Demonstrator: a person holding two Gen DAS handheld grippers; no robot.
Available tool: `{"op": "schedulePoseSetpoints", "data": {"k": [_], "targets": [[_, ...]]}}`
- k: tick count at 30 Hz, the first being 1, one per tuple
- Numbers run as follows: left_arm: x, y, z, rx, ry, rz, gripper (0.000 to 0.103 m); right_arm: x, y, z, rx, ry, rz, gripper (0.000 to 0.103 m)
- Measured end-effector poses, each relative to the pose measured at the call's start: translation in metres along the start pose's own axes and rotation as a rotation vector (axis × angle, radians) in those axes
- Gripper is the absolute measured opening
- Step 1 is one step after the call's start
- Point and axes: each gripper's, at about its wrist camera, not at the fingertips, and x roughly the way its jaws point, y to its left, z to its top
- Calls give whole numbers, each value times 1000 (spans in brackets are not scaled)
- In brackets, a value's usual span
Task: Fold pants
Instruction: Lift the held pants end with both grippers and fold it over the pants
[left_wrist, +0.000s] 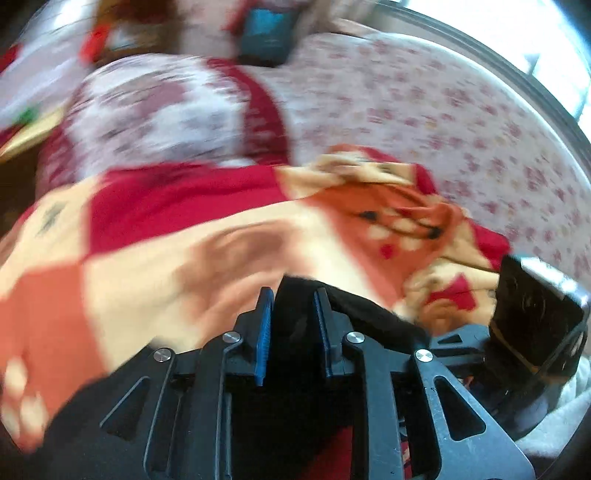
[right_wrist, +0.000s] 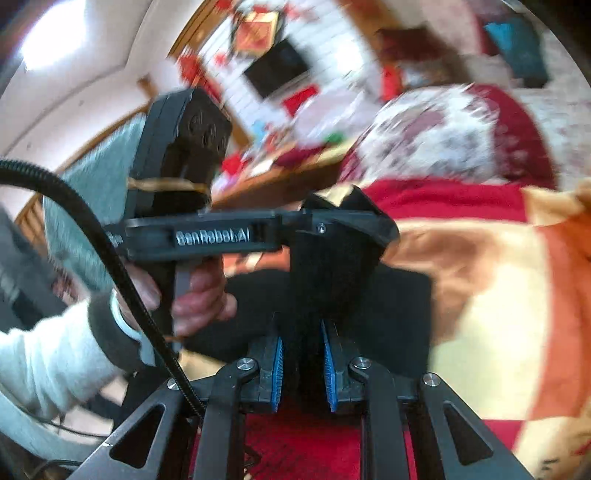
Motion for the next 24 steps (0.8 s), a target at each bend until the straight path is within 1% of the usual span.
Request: {"op": "schedulePoseSetpoints", "data": {"k": [1, 2, 3, 4, 5, 6, 7, 9, 10, 11, 13, 14, 16, 17, 18, 20, 22, 24], "targets": [[-10, 11, -7, -34, -8, 31, 20, 16, 5, -6, -15, 37, -1, 18], [-17, 21, -13, -64, -16, 54, 24, 23, 9, -17, -15, 69, 13, 20], [-26, 30, -19, -103, -25, 69, 40, 36, 10, -23, -5, 112, 25, 22], [-36, 41, -25, -150, -39, 83, 52, 49, 10, -26, 12, 162, 33, 28], [-46, 48, -30, -190, -57, 90, 54, 56, 11, -28, 21, 189, 45, 35], [-54, 51, -33, -215, -73, 91, 54, 58, 13, -28, 25, 196, 60, 38], [-61, 54, -36, -235, -87, 93, 54, 58, 11, -25, 29, 196, 77, 46], [-74, 52, -44, -261, -109, 124, 55, 49, 10, -18, 35, 174, 141, 47], [-78, 47, -49, -261, -115, 140, 55, 36, 10, -15, 27, 143, 141, 47], [-79, 43, -52, -257, -115, 152, 55, 25, 9, -12, 27, 119, 123, 48], [-77, 29, -61, -241, -95, 194, 55, 10, -5, -5, 52, 78, 98, 49], [-74, 25, -63, -237, -87, 204, 55, -2, -14, -4, 77, 50, 77, 51], [-65, 15, -74, -247, -56, 249, 55, -14, -28, -2, 123, 27, -3, 53], [-61, 14, -77, -251, -45, 268, 55, -17, -42, -2, 159, 31, -49, 53], [-53, 10, -81, -251, -21, 313, 55, -10, -54, 4, 182, 39, -64, 53], [-42, 6, -84, -244, 7, 354, 55, -3, -72, 1, 238, 74, -97, 53], [-31, 6, -87, -261, 34, 347, 55, 15, -90, 7, 260, 114, -107, 53], [-22, 5, -89, -269, 44, 352, 55, 24, -96, 4, 275, 144, -109, 53]]}}
